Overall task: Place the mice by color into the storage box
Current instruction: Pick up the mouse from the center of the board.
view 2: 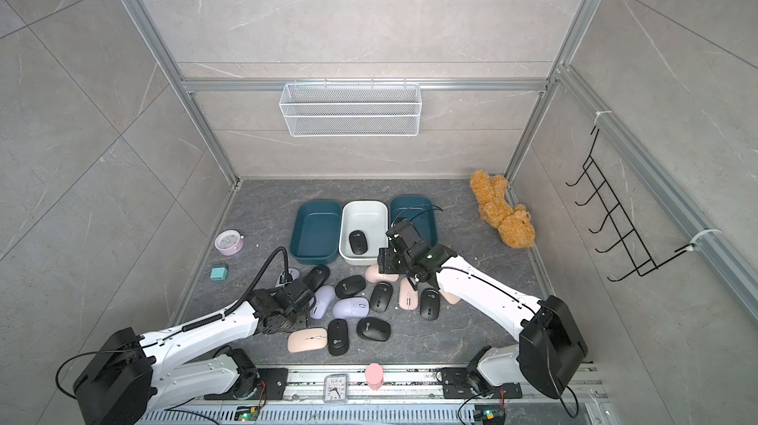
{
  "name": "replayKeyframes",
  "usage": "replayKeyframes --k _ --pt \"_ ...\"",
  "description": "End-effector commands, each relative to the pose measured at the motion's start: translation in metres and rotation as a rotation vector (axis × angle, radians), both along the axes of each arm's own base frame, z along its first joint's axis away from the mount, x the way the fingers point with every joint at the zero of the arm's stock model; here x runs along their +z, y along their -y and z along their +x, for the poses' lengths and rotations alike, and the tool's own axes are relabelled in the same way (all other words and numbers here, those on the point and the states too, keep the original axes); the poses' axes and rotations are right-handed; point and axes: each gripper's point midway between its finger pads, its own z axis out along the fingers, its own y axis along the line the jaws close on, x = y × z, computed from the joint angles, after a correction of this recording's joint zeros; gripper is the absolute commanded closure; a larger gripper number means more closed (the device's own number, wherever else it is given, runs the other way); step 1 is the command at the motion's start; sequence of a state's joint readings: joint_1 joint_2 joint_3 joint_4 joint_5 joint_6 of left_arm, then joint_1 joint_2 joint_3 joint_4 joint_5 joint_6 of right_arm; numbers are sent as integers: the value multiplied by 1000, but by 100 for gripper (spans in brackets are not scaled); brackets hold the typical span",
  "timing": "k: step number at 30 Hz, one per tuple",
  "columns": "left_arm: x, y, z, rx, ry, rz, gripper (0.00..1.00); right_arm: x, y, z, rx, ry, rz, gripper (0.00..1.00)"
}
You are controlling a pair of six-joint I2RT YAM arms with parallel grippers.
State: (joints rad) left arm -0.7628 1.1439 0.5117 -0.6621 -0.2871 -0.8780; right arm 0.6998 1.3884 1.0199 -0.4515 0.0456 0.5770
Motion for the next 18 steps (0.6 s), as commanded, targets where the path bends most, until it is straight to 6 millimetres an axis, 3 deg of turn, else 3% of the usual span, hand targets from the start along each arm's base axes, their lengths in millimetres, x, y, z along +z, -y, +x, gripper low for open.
replayKeyframes --k 1,18 --pt "0 1 9 -2 5 -19 26 7 -5 5 -8 -3 21 29" --pt "-9 4 16 -7 -53 -45 35 4 -10 9 -10 -13 22 29"
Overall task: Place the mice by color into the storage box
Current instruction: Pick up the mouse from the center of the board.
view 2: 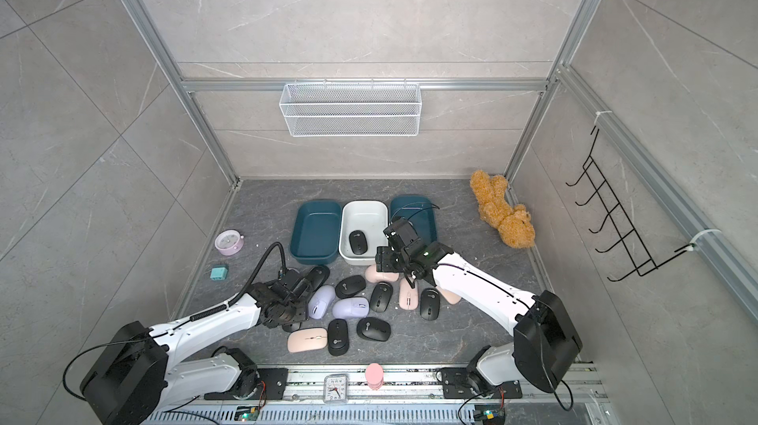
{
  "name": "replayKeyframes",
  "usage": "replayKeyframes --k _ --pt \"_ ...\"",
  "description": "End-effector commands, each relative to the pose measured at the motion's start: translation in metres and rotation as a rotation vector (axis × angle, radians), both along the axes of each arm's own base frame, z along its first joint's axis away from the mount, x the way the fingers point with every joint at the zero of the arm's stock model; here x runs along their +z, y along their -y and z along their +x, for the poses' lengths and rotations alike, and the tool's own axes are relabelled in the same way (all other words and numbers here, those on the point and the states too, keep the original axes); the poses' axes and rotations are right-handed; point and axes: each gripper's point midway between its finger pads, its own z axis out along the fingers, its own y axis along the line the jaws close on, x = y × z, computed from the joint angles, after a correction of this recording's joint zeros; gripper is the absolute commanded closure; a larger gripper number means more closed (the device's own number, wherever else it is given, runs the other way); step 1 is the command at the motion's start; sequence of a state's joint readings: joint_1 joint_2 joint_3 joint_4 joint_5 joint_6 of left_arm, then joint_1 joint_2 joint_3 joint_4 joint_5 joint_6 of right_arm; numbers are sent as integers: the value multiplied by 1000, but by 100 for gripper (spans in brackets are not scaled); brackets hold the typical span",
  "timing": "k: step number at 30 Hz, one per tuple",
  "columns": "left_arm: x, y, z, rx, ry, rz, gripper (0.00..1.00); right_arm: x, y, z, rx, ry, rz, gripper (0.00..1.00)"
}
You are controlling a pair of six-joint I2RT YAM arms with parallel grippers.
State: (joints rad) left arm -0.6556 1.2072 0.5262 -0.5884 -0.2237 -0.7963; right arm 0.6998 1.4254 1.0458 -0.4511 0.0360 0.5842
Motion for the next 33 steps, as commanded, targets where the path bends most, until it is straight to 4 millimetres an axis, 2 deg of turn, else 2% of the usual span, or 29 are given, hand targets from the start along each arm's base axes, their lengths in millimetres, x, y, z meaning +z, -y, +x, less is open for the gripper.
replayKeyframes --k 1,6,15,25,33 --pt "-3 5 0 -27 -31 -6 38 7 -4 4 -11 2 21 29" --pt "-2 4 -3 -19 -41 -10 49 8 -3 4 -13 7 20 30" --pt "22 1 2 13 17 -18 50 13 0 3 -18 22 24 30" --pt "68 -3 15 8 116 -3 50 18 12 -1 -54 58 26 30" --pt "124 19 54 -64 232 -15 50 19 23 -1 -100 94 24 30"
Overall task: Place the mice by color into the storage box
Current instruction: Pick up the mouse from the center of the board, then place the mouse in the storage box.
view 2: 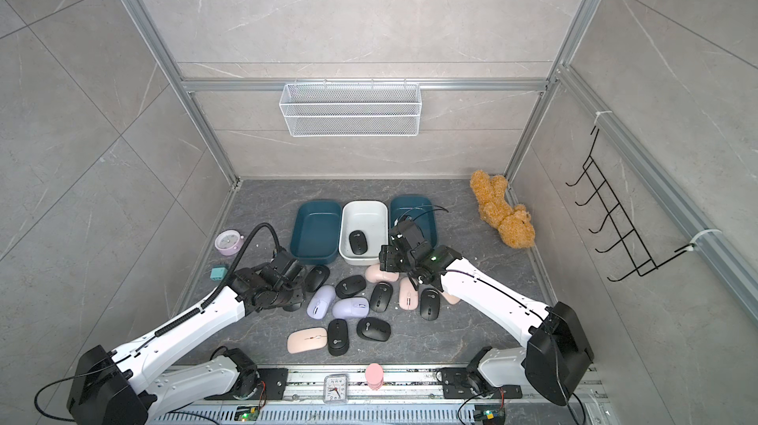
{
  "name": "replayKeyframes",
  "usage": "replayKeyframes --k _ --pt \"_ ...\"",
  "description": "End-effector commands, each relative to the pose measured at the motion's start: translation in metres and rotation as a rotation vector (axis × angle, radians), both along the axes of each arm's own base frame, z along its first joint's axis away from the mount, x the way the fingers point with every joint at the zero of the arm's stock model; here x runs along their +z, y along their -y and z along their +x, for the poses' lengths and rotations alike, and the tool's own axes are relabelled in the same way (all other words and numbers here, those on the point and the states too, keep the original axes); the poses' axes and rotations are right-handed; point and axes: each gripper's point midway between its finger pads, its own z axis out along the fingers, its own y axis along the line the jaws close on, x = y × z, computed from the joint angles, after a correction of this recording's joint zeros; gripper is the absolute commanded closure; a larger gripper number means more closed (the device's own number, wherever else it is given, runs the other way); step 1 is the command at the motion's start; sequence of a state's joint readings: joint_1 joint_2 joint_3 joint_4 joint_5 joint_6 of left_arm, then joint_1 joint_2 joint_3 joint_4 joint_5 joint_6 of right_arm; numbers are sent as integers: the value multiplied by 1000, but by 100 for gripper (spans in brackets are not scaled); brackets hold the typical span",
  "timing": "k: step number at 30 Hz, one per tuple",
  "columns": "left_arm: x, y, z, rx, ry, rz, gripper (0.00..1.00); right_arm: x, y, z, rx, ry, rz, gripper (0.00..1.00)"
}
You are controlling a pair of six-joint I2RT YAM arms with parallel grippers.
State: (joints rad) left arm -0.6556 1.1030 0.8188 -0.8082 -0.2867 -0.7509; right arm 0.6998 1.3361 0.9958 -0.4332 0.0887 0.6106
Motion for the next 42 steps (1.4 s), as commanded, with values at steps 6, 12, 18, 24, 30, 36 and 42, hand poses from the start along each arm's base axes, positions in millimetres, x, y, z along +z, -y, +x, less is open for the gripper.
replayKeyframes --k 6,12,18,24,30,36,42 --pt "55 45 64 -112 148 -22 50 7 23 3 -84 70 -38 29" --pt "64 94 107 -203 155 -42 50 17 41 0 -128 121 -68 29" --pt "69 145 143 -268 187 -106 50 17 59 -6 -142 138 -116 28" --pt "74 193 171 -344 205 -123 50 17 70 -10 -151 142 -132 28" --pt "67 227 194 -377 199 -149 50 18 81 -13 -168 150 -134 28" --pt "55 247 209 -386 185 -160 50 16 89 -14 -174 146 -143 27" --pt "33 255 216 -380 152 -150 50 14 92 -14 -175 143 -141 27"
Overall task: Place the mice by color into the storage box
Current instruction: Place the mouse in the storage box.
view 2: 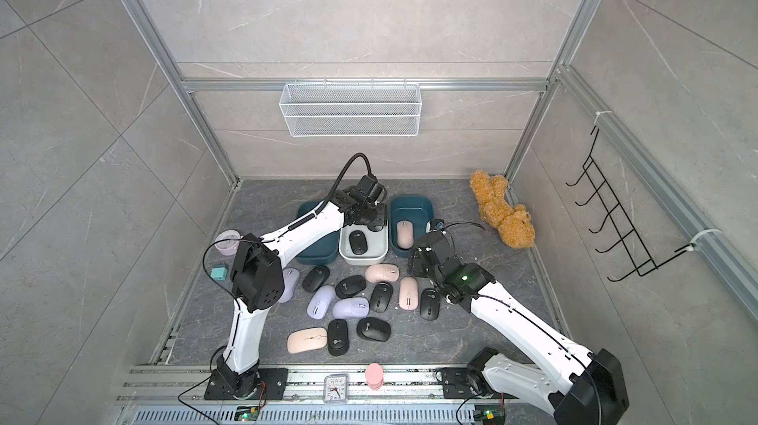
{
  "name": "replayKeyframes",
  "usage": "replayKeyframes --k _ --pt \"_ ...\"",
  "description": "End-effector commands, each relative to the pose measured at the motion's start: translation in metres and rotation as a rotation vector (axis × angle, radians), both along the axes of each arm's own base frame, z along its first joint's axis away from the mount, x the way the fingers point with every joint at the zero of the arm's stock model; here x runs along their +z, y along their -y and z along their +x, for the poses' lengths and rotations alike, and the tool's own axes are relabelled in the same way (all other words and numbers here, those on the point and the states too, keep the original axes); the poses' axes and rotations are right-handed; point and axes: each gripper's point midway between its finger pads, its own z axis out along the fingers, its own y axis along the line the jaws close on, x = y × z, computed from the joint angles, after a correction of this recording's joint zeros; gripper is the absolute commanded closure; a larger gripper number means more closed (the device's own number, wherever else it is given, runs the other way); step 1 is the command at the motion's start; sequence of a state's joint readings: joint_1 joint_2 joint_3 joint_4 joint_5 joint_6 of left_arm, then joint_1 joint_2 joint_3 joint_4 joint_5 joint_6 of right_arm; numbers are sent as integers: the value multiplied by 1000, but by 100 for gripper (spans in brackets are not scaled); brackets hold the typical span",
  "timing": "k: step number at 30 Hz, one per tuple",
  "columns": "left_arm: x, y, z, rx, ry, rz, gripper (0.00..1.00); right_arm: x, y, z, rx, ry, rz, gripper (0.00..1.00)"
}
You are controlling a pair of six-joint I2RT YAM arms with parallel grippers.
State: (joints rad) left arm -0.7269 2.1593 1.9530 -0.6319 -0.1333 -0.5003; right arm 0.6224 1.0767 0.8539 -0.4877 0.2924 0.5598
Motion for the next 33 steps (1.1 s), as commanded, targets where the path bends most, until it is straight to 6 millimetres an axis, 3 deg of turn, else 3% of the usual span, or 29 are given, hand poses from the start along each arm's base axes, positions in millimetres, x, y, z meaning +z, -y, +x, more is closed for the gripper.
replayKeyframes --k 1,15,33 --pt "1 7 2 -20 -5 -2 50 -7 8 -6 2 -16 -28 27" --pt "-48 0 -5 18 -84 39 50 -16 8 -5 9 -44 -35 27" --pt "-86 -1 -12 34 -162 50 50 -22 10 -6 -1 -58 -38 27"
